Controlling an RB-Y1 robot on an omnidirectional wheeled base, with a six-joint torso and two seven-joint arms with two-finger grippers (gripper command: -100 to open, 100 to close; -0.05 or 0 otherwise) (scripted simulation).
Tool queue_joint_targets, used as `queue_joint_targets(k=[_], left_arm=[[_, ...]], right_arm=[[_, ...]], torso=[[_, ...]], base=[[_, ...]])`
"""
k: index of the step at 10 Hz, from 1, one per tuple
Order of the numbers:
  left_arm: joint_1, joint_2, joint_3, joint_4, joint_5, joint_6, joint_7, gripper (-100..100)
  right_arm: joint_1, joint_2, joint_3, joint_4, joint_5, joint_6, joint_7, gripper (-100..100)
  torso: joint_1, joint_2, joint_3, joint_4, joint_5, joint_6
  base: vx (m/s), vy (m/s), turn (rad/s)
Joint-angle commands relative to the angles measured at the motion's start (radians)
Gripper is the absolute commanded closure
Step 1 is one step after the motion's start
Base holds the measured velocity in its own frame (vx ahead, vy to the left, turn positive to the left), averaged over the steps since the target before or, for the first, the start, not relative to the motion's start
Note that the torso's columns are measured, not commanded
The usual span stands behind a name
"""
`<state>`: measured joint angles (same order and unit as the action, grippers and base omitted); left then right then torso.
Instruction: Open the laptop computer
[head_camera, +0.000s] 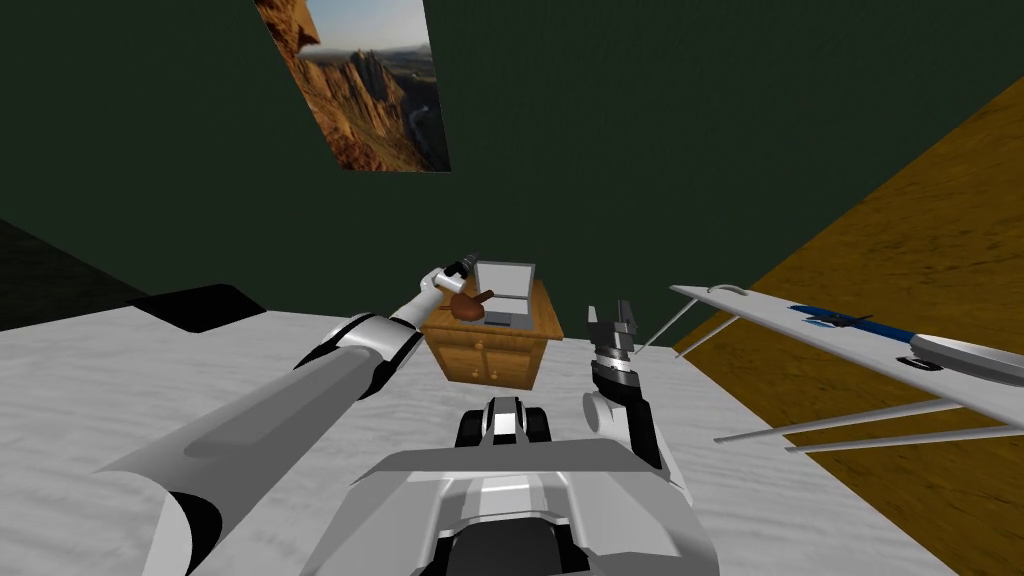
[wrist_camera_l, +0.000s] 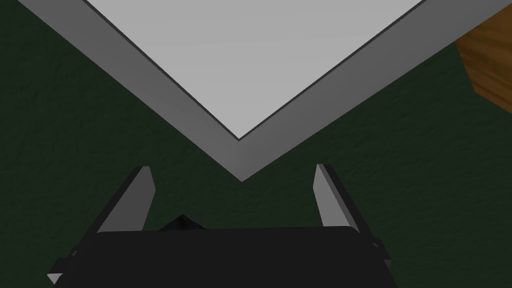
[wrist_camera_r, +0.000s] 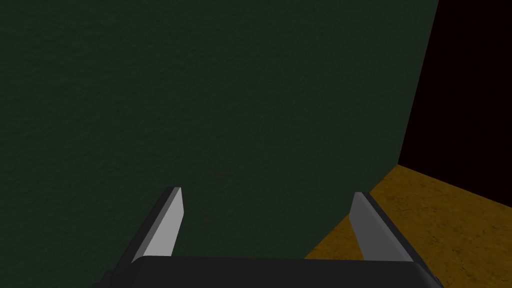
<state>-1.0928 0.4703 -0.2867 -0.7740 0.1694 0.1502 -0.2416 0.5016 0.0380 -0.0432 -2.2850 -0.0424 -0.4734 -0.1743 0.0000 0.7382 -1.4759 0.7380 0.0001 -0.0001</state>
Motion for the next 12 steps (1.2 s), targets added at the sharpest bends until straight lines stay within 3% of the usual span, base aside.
queue_joint_targets(k=[1,3,4,6,7,8,11,12], left_arm=[[-0.026,-0.013,-0.023,0.009,0.025,0.048,-0.021,-100],[-0.055,-0.025,-0.048,0.023,0.052,0.089,-0.040,-100],[-0.035,-0.023,-0.032,-0.002,0.035,0.086,-0.033,-100],[-0.040,-0.020,-0.033,-0.003,0.038,0.095,-0.034,-100],[-0.040,-0.020,-0.033,-0.004,0.038,0.096,-0.034,100],[-0.013,-0.026,-0.011,-0.008,0.022,0.046,-0.038,100],[0.015,-0.033,0.011,-0.013,0.005,-0.025,-0.042,100],[0.042,-0.039,0.033,-0.017,-0.011,-0.057,-0.047,100]], right_arm=[[0.000,0.000,0.000,0.000,0.000,0.000,0.000,0],[0.000,0.000,0.000,0.000,0.000,0.000,0.000,0],[0.000,0.000,0.000,0.000,0.000,0.000,0.000,0],[0.000,0.000,0.000,0.000,0.000,0.000,0.000,0],[0.000,0.000,0.000,0.000,0.000,0.000,0.000,0],[0.000,0.000,0.000,0.000,0.000,0.000,0.000,0],[0.000,0.000,0.000,0.000,0.000,0.000,0.000,0],[0.000,0.000,0.000,0.000,0.000,0.000,0.000,0]], torso=[[-0.001,0.000,0.000,0.000,0.000,0.000],[0.000,0.000,0.000,0.000,0.000,0.000],[0.000,0.000,0.000,0.000,0.000,0.000],[-0.001,-0.005,-0.003,-0.001,-0.001,0.000],[-0.001,-0.002,-0.002,-0.001,0.000,0.000],[0.000,0.001,0.001,0.000,0.000,0.000],[-0.001,0.002,0.002,-0.002,0.000,-0.001],[0.000,0.002,0.001,-0.001,0.000,0.001]], base=[[0.000,0.039,-0.002],[-0.004,0.051,-0.004],[0.000,0.020,-0.004],[0.077,0.008,-0.018],[0.008,0.001,0.002],[0.000,-0.028,0.066],[-0.013,-0.044,0.051],[-0.022,-0.045,0.055]])
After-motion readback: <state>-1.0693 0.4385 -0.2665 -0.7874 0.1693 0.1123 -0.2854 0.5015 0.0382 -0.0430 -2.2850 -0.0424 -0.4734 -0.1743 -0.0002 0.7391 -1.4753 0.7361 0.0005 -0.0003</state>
